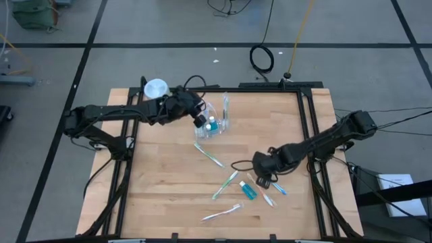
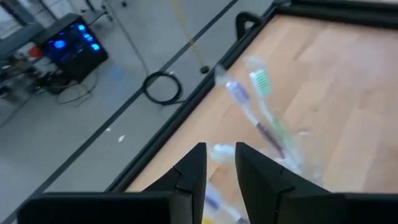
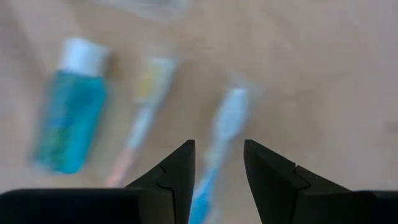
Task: Pick & Place toothbrushing station
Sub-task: Put the blue toothbrush into the transparent organizer
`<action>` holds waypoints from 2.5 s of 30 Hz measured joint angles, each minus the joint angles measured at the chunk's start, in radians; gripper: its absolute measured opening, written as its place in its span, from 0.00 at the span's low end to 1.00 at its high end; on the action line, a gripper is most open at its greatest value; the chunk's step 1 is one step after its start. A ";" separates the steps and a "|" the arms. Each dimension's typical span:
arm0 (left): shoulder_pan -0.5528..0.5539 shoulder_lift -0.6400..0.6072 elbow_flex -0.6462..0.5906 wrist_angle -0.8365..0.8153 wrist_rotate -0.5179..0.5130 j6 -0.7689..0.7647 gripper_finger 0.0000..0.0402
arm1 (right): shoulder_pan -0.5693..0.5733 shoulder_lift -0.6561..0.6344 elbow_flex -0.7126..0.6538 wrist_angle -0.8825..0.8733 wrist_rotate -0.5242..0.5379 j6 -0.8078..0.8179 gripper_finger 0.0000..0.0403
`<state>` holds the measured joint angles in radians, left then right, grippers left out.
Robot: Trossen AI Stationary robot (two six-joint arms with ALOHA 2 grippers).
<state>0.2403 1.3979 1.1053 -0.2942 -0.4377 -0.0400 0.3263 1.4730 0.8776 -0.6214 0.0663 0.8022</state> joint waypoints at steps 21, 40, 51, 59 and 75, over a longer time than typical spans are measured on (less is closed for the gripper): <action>0.015 0.000 0.000 0.061 0.081 0.005 0.22 | -0.006 -0.042 -0.093 0.081 0.007 0.101 0.32; 0.014 0.000 0.001 0.058 0.081 -0.017 0.23 | 0.058 0.072 -0.088 0.134 -0.003 0.061 0.32; -0.001 0.001 0.001 0.051 0.080 0.025 0.22 | 0.034 0.073 -0.090 0.126 0.064 -0.057 0.15; -0.001 0.001 0.001 0.052 0.079 0.085 0.22 | -0.041 -0.036 -0.095 0.256 0.115 -0.164 0.06; -0.007 -0.019 0.002 0.045 0.036 0.109 0.22 | -0.358 0.009 -0.177 1.694 0.256 -1.063 0.02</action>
<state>0.2333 1.3788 1.1069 -0.2496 -0.4015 0.0689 -0.0321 1.4818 0.7001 1.0724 0.3220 -0.2610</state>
